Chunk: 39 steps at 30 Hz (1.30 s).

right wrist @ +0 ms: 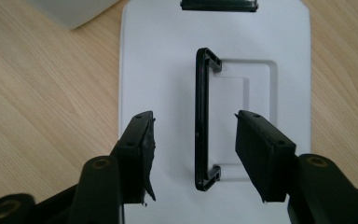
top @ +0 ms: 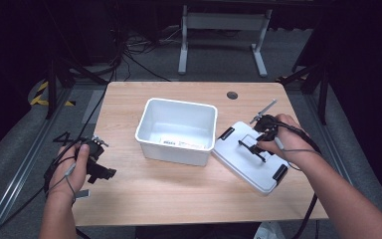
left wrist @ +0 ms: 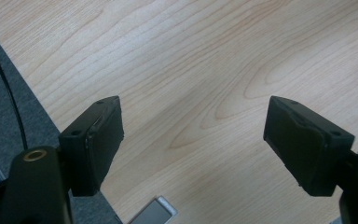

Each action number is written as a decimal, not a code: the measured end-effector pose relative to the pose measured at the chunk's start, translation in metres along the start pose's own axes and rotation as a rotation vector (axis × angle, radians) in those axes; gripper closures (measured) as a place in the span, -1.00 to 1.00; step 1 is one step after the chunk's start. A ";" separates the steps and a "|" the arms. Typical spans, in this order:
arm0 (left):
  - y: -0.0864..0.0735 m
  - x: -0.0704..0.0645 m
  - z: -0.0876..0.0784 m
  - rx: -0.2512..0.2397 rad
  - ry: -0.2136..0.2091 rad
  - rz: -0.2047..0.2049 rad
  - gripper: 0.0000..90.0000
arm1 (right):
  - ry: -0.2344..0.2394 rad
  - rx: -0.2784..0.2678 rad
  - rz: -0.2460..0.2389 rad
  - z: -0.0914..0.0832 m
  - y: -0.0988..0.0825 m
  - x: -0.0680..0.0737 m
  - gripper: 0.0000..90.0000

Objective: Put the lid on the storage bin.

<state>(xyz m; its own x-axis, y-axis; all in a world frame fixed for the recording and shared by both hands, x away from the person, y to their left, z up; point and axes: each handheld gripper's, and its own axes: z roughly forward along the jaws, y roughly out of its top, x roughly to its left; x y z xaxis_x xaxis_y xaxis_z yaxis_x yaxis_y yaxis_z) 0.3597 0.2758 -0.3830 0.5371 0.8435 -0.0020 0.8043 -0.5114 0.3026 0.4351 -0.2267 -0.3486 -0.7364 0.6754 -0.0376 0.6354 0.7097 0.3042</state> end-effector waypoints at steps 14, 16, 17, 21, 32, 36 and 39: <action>0.000 0.001 0.002 0.014 -0.004 -0.011 -0.54 | -0.010 0.128 -0.032 0.029 0.013 0.000 0.04; 0.000 0.002 0.002 0.017 0.010 0.003 -0.54 | -0.009 0.152 -0.025 0.035 0.014 -0.003 0.08; -0.001 0.002 0.002 0.017 0.008 0.003 -0.54 | -0.011 0.158 -0.021 0.038 0.014 -0.004 0.09; -0.001 0.001 0.002 0.014 -0.004 -0.004 -0.54 | -0.027 0.189 -0.009 0.047 0.014 -0.007 0.10; 0.001 0.000 0.005 0.022 -0.005 0.013 -0.54 | -0.061 0.237 -0.036 0.050 0.018 -0.012 0.76; 0.002 0.000 0.005 0.027 -0.004 0.017 -0.54 | -0.076 0.238 -0.054 0.047 0.018 -0.014 0.87; 0.002 -0.001 0.006 0.031 -0.011 0.004 -0.54 | -0.082 0.237 -0.066 0.047 0.017 -0.014 0.88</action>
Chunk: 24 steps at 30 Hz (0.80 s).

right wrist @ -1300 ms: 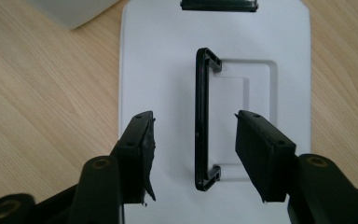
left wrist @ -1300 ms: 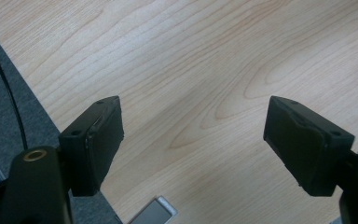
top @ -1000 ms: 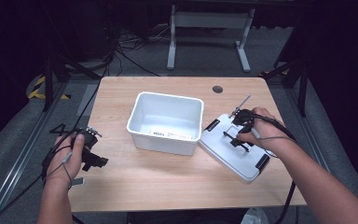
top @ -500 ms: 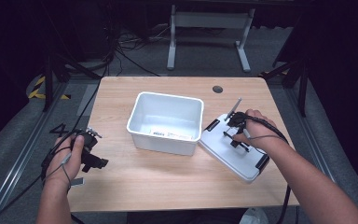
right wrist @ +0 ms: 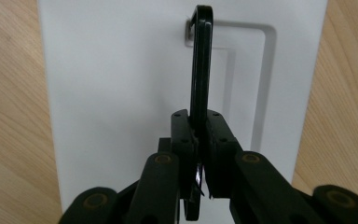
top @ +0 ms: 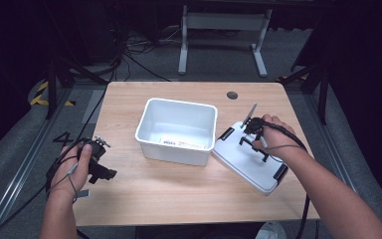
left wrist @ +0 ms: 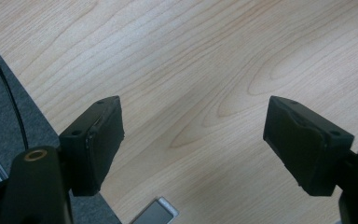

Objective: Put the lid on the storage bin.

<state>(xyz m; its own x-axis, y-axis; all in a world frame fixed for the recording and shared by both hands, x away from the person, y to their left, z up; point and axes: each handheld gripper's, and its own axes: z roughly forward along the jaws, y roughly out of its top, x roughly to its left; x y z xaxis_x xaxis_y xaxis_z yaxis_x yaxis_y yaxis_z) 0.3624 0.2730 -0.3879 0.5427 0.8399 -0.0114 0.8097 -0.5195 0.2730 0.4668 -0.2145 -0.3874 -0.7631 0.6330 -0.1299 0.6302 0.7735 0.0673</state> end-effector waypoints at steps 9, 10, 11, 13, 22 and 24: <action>0.003 0.000 0.003 0.008 0.000 0.010 -0.54 | -0.004 -0.036 -0.004 -0.018 -0.006 -0.004 0.89; 0.003 -0.001 0.003 0.007 -0.004 0.010 -0.54 | -0.012 -0.047 -0.004 -0.025 -0.008 -0.005 0.89; 0.003 -0.001 0.003 0.007 -0.004 0.010 -0.54 | -0.010 -0.048 -0.001 -0.028 -0.009 -0.006 0.89; 0.003 -0.001 0.003 0.010 -0.001 0.013 -0.54 | -0.011 -0.062 0.003 -0.036 -0.011 -0.007 0.88; 0.001 -0.001 0.002 0.008 -0.005 0.006 -0.54 | -0.032 -0.096 -0.005 -0.065 -0.014 -0.012 0.88; 0.001 0.000 0.002 0.003 -0.004 0.010 -0.54 | -0.037 -0.098 -0.007 -0.070 -0.014 -0.012 0.88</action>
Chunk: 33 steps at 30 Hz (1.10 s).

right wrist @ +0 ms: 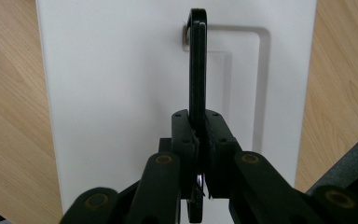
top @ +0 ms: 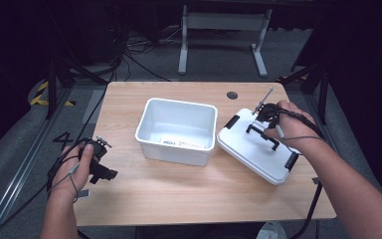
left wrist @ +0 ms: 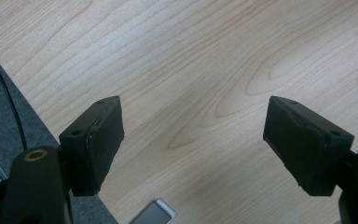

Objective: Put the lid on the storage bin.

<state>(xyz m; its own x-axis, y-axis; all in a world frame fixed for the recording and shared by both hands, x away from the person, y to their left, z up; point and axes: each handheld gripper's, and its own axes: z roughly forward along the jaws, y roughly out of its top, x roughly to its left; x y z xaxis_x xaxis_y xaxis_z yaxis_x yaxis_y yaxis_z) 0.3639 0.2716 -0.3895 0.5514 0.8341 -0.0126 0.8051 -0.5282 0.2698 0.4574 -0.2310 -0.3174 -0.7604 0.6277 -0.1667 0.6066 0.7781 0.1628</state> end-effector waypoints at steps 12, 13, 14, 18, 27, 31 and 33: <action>0.001 0.000 0.001 0.006 -0.005 0.001 -0.54 | -0.021 -0.038 -0.032 -0.035 0.005 -0.002 0.88; 0.001 0.000 0.001 0.006 -0.005 0.001 -0.54 | -0.021 -0.038 -0.032 -0.035 0.005 -0.002 0.88; 0.001 0.001 0.000 0.008 0.001 0.010 -0.54 | -0.021 -0.042 -0.037 -0.039 0.004 -0.002 0.88; 0.001 0.001 0.001 0.010 0.005 0.012 -0.54 | -0.027 -0.040 -0.041 -0.045 0.004 -0.002 0.88; 0.000 0.000 0.003 0.025 -0.013 -0.010 -0.54 | -0.041 -0.083 -0.065 -0.064 0.010 0.000 0.89; -0.002 0.001 0.003 0.024 -0.004 -0.008 -0.53 | -0.038 -0.091 -0.082 -0.073 0.017 0.003 0.89; -0.004 0.000 0.003 0.020 -0.012 -0.014 -0.53 | -0.037 -0.101 -0.094 -0.077 0.022 0.005 0.89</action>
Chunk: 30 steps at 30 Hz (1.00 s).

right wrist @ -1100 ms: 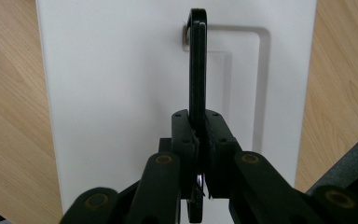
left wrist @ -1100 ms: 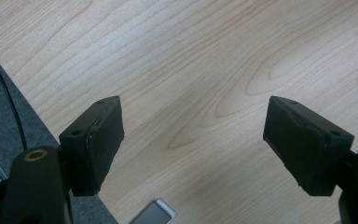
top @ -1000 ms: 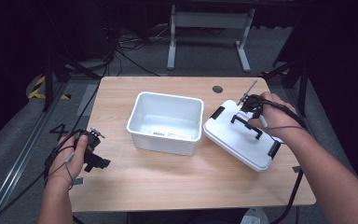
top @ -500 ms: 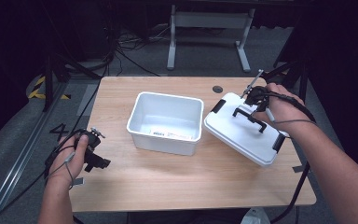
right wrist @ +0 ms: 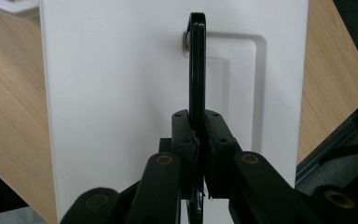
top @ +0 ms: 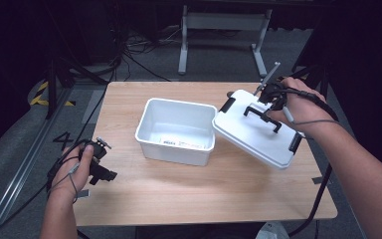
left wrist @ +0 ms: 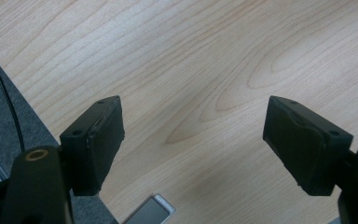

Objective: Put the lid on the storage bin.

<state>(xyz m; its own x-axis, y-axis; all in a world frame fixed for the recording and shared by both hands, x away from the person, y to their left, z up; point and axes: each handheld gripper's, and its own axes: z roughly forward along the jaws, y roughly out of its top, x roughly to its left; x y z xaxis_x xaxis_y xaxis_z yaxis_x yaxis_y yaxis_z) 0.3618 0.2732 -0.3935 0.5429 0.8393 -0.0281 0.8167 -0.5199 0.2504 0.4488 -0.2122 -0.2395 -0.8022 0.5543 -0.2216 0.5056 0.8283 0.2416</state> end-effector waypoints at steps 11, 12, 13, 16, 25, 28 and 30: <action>-0.021 -0.001 -0.005 0.005 0.014 -0.043 -0.53 | 0.018 -0.007 -0.092 -0.009 0.035 0.014 0.89; -0.023 0.000 -0.005 0.004 0.020 -0.033 -0.53 | 0.018 -0.010 -0.103 -0.009 0.038 0.015 0.89; -0.025 0.000 -0.006 0.005 0.022 -0.032 -0.53 | 0.016 -0.013 -0.111 -0.010 0.042 0.017 0.89; -0.029 -0.001 -0.006 0.003 0.026 -0.035 -0.53 | 0.020 -0.021 -0.126 -0.012 0.050 0.021 0.89; -0.052 -0.002 -0.010 0.013 0.035 -0.068 -0.53 | 0.049 -0.054 -0.219 -0.010 0.087 0.036 0.89; -0.059 -0.001 -0.012 0.009 0.034 -0.089 -0.53 | 0.051 -0.058 -0.239 -0.009 0.098 0.041 0.89; -0.066 -0.001 -0.014 0.008 0.036 -0.093 -0.54 | 0.054 -0.061 -0.259 -0.007 0.108 0.046 0.89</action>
<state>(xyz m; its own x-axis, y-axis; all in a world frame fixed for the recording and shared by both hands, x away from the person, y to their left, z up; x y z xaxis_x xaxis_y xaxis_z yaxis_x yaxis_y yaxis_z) 0.3047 0.3091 -0.3968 0.4574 0.8891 -0.0165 0.8649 -0.4404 0.2409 0.4646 -0.0976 -0.2164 -0.9188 0.3185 -0.2332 0.2629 0.9344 0.2406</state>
